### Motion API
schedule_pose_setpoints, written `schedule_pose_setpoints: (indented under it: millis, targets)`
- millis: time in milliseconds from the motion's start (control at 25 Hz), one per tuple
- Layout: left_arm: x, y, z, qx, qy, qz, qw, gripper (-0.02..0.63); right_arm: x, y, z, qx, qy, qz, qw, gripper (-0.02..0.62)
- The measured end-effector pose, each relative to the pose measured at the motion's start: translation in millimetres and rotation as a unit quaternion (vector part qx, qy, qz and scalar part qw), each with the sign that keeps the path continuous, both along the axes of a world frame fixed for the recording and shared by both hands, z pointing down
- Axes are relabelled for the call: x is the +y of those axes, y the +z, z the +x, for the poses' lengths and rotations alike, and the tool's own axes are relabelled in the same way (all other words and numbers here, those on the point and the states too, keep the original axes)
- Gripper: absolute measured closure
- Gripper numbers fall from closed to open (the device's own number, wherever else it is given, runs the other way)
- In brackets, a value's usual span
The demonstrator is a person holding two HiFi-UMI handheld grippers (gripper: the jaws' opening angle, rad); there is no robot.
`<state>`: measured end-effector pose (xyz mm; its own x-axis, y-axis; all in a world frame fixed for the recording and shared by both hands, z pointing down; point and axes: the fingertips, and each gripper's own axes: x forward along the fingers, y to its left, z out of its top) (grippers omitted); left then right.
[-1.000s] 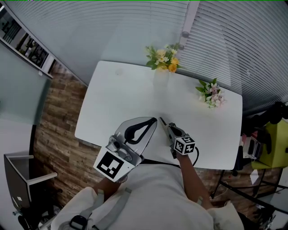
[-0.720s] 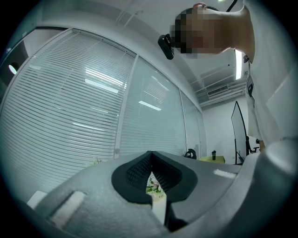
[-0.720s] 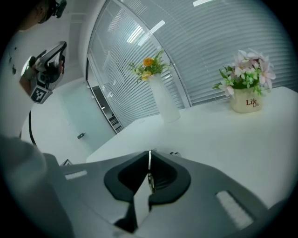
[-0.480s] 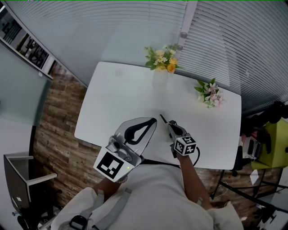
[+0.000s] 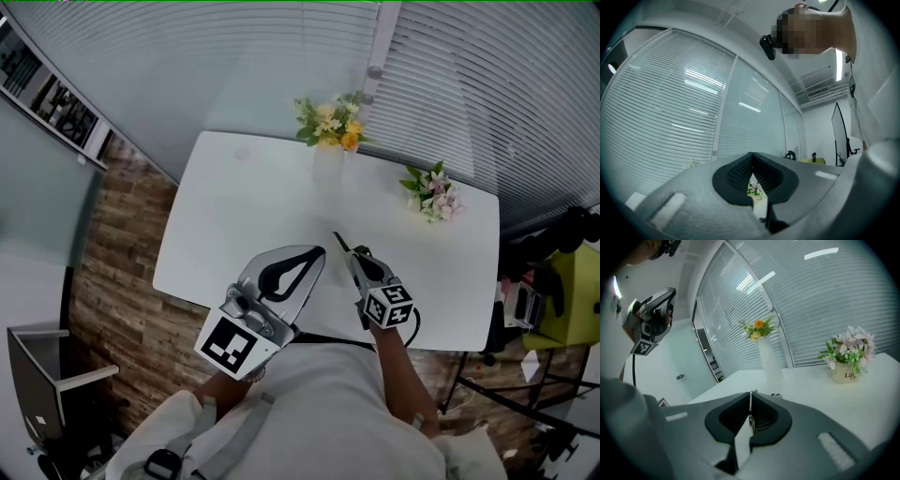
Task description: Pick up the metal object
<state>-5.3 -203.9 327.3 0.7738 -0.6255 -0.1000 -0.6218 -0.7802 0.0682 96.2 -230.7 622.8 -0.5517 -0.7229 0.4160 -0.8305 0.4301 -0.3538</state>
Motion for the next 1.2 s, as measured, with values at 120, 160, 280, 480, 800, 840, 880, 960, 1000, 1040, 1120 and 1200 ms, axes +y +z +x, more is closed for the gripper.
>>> schedule_pose_setpoints:
  millis: [120, 160, 280, 480, 800, 840, 880, 960, 1000, 1040, 1120, 1200]
  targets:
    - [0, 1, 1, -0.003, 0.001, 0.0, 1.0, 0.601, -1, -18, 1, 0.002, 0.001, 0.016, 1.0, 0.584]
    - [0, 1, 1, -0.003, 0.001, 0.001, 1.0, 0.601, -2, -24, 1, 0.004, 0.001, 0.022, 1.0, 0.584]
    - [0, -1, 2, -0.002, 0.002, 0.003, 1.0, 0.601, -4, -44, 1, 0.007, -0.001, 0.04, 0.999, 0.584]
    - [2, -2, 1, -0.002, -0.001, 0.006, 1.0, 0.601, -3, -76, 5, 0.004, 0.002, 0.066, 0.998, 0.584]
    - [0, -2, 2, -0.001, -0.001, 0.004, 1.0, 0.601, -2, -132, 10, -0.001, 0.006, 0.11, 0.994, 0.584]
    - [-1, -2, 2, -0.001, -0.002, 0.004, 1.0, 0.601, -1, -138, 10, -0.001, 0.005, 0.115, 0.993, 0.584]
    - [-1, -2, 2, -0.001, -0.002, 0.005, 1.0, 0.601, -1, -144, 10, -0.001, 0.005, 0.12, 0.993, 0.584]
    - [-1, -3, 2, 0.0, -0.001, 0.008, 1.0, 0.601, 1, -155, 11, 0.003, 0.004, 0.131, 0.991, 0.584]
    - [-2, -4, 3, 0.0, -0.001, 0.009, 1.0, 0.601, 2, -161, 11, 0.006, 0.004, 0.137, 0.991, 0.584]
    - [-2, -4, 3, 0.0, -0.001, 0.009, 1.0, 0.601, 3, -167, 11, 0.009, 0.004, 0.143, 0.99, 0.584]
    - [-3, -4, 3, -0.001, -0.001, 0.009, 1.0, 0.601, 4, -181, 11, 0.013, 0.003, 0.156, 0.988, 0.584]
    - [-3, -5, 2, 0.0, -0.001, 0.009, 1.0, 0.601, 6, -194, 9, 0.015, 0.0, 0.168, 0.986, 0.584]
